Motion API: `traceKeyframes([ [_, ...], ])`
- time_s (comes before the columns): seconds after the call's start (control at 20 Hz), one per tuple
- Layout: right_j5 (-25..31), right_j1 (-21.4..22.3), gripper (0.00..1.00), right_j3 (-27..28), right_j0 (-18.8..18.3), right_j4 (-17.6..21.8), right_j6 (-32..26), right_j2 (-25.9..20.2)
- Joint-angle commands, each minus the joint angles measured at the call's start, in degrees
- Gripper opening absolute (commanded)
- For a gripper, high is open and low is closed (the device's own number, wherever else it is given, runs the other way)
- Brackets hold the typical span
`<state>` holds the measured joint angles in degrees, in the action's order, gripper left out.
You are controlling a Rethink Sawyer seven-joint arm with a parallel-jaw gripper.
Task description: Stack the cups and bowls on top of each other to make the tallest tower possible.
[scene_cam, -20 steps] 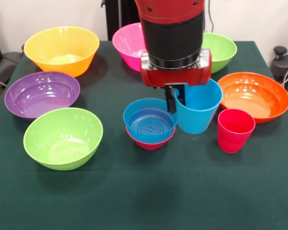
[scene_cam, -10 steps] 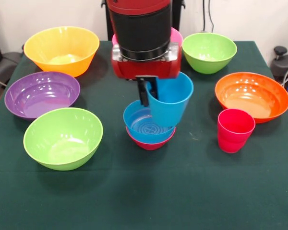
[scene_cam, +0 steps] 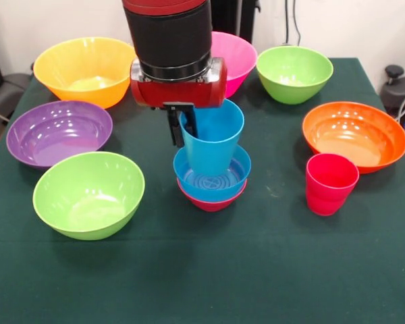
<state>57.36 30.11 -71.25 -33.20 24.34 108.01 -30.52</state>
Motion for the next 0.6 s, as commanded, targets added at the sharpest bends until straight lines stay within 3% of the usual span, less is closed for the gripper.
traceKeyframes([
  [0.05, -3.74, -1.03, 0.0, -5.92, -0.39, 4.94, -17.65, -3.68],
  [0.6, -6.9, -1.25, 0.0, -9.4, -2.21, 6.38, -16.9, -4.97],
])
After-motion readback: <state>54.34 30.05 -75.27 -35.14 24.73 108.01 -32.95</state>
